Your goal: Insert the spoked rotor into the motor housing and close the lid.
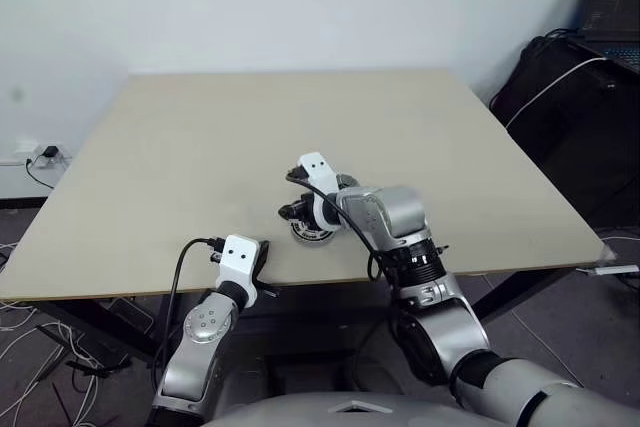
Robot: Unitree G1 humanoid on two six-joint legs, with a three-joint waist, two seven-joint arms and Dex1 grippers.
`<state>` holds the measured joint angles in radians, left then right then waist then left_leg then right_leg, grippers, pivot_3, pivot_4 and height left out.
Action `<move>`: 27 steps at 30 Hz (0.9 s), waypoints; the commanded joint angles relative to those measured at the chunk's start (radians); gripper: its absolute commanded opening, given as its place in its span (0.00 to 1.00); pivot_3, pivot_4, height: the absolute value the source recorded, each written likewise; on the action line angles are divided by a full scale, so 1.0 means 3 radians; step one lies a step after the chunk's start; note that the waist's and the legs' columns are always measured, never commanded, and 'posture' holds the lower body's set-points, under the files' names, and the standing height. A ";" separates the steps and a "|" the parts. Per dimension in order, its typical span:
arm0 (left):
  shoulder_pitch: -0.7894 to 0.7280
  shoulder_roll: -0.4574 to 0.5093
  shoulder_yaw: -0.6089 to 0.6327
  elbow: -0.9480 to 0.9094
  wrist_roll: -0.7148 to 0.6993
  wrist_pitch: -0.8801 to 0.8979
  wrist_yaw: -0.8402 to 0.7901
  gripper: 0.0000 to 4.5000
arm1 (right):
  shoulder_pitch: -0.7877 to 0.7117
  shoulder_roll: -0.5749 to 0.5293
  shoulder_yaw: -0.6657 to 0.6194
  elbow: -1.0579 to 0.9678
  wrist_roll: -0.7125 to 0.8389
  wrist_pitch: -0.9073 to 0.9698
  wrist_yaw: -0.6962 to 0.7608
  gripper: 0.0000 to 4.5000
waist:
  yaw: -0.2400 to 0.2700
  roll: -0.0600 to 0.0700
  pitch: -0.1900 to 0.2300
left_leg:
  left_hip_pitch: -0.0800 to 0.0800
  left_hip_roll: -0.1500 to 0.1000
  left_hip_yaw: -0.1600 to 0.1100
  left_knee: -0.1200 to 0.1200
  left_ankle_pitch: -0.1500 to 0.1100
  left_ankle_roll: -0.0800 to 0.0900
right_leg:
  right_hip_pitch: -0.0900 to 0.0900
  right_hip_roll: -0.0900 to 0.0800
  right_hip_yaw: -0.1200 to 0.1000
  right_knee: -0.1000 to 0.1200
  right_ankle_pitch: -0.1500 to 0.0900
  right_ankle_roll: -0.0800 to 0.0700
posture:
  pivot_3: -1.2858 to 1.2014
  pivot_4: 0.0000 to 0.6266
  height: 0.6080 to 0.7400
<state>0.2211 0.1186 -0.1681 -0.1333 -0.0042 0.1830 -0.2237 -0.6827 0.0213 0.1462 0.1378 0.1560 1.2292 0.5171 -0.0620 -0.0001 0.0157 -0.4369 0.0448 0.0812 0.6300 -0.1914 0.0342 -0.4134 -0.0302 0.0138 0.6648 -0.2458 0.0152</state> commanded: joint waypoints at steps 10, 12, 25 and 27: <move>-0.0048 -0.0022 0.0002 -0.0052 -0.0028 -0.0079 0.0003 0.00 | -0.0057 -0.1642 0.1756 -0.0471 -0.0568 -0.1601 0.1290 0.27 | -0.0010 -0.0001 0.0001 | -0.0006 -0.0003 0.0001 0.0000 -0.0002 0.0005 | -0.0002 0.0000 0.0003 -0.0014 -0.0001 0.0001 | 0.52 0.00 1.00; -0.0053 -0.0019 -0.0001 -0.0051 -0.0029 -0.0076 -0.0001 0.00 | -0.0047 -0.1686 0.1855 -0.0489 -0.0626 -0.1681 0.1376 0.27 | -0.0014 -0.0002 0.0001 | -0.0003 0.0001 -0.0001 0.0000 -0.0002 0.0004 | -0.0001 0.0005 0.0004 -0.0012 -0.0004 0.0002 | 0.52 0.00 1.00; -0.0030 -0.0018 0.0012 -0.0076 -0.0029 -0.0071 0.0016 0.00 | 0.0076 -0.1474 0.1919 -0.0248 -0.0919 -0.1876 0.1324 0.27 | 0.0059 -0.0004 0.0001 | 0.0000 -0.0002 0.0001 0.0002 -0.0002 0.0003 | 0.0001 -0.0008 0.0001 -0.0010 -0.0001 0.0000 | 0.52 0.00 1.00; -0.0032 -0.0020 0.0010 -0.0077 -0.0027 -0.0071 0.0018 0.00 | 0.0071 -0.1431 0.1902 -0.0177 -0.0953 -0.1903 0.1302 0.27 | 0.0068 -0.0004 0.0001 | 0.0000 -0.0002 0.0001 0.0002 -0.0002 0.0003 | 0.0001 -0.0008 0.0001 -0.0010 -0.0001 0.0000 | 0.52 0.00 1.00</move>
<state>0.2202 0.1175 -0.1673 -0.1328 -0.0073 0.1807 -0.2191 -0.6499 -0.4153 0.7400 0.0846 -0.1165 0.6799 0.9155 -0.0416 -0.0013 0.0162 -0.4370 0.0442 0.0817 0.6306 -0.1921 0.0352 -0.4132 -0.0325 0.0139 0.6619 -0.2461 0.0152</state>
